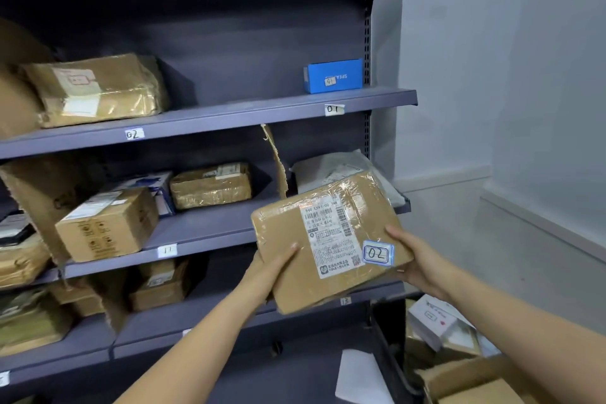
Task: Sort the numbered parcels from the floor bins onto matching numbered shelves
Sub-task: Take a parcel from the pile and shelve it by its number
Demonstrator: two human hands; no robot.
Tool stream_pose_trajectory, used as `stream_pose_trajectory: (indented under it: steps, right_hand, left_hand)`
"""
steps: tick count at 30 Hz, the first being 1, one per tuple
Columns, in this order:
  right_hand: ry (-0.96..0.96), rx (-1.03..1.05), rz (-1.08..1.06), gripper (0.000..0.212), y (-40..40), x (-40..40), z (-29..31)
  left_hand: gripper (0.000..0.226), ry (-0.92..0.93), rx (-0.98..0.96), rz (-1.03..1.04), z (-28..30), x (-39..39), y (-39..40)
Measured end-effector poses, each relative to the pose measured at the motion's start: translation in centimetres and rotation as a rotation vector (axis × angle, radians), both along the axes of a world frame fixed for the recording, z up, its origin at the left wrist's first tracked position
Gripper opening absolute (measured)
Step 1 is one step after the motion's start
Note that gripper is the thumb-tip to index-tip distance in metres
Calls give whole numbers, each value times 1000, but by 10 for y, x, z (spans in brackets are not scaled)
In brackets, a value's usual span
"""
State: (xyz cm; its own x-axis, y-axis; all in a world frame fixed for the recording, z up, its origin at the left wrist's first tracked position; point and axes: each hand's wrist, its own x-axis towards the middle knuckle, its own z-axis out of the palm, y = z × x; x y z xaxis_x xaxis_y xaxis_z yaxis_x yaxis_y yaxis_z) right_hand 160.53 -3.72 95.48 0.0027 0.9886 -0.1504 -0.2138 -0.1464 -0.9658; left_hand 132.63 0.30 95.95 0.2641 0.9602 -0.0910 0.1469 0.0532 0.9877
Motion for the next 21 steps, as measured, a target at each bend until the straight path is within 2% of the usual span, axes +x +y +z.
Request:
stream_pose_trajectory:
  steps: [2,3,9,12,14,18,21]
  right_hand:
    - [-5,-21,-19,48,3,-2,-1]
    - [-10,-34,-27,51,5,-2,-3]
    - [-44,-39,11,50,15,-19,3]
    - [-50,-46,39,49,18,-32,-2]
    - [-48,-57,53,55,21,-41,-10]
    - [-28,-75,113,63,33,-58,-21]
    - [-19,-62,165,65,45,-71,-19]
  left_hand:
    - [98,1,9,44,-3,-4,1]
    - [99,11,7,55,-3,-7,2]
    - [78,78,14,37,3,-17,2]
    - [87,85,-4,61,-2,-32,-2]
    - [85,94,-13,96,-8,-42,-6]
    - [52,78,-50,155,-10,-57,-19]
    - [60,72,-63,220,-4,-70,-25]
